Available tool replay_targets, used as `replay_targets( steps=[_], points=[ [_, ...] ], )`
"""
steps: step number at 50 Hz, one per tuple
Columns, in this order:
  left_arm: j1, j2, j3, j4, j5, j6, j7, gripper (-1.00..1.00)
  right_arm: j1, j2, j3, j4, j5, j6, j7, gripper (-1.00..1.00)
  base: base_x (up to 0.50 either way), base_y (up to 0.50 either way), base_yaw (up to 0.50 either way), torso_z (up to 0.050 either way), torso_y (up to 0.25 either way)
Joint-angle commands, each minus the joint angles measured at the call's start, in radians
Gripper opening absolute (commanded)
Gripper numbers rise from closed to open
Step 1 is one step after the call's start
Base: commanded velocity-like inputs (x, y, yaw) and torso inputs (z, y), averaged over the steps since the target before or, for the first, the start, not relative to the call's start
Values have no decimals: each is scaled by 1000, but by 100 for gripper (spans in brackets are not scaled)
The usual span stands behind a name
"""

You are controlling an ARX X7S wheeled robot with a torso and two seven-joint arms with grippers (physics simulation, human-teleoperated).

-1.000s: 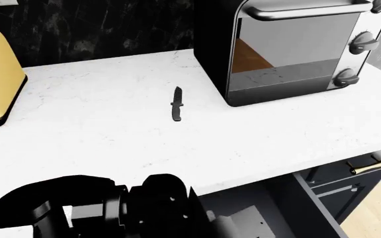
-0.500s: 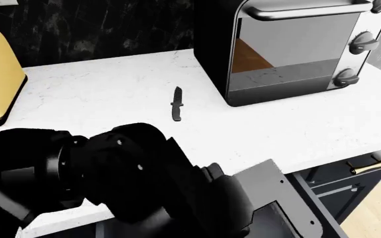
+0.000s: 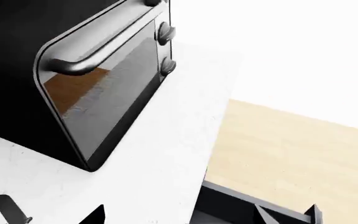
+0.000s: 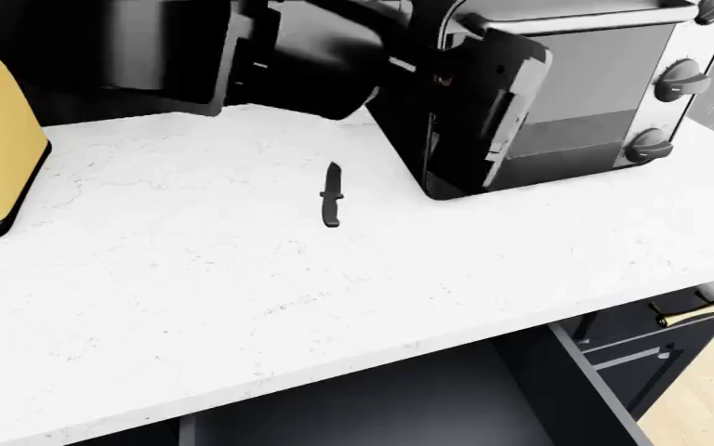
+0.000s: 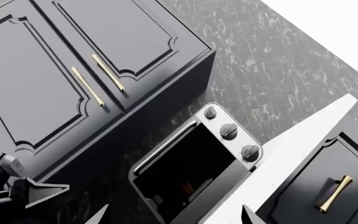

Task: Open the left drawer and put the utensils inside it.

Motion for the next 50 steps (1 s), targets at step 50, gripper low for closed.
replay_targets(
  steps=[50],
  points=[
    [131,361,617,-825,373,392,154,100,5,0,-15,-10,-4,0,0,100,0,0,0,0,0]
  ],
)
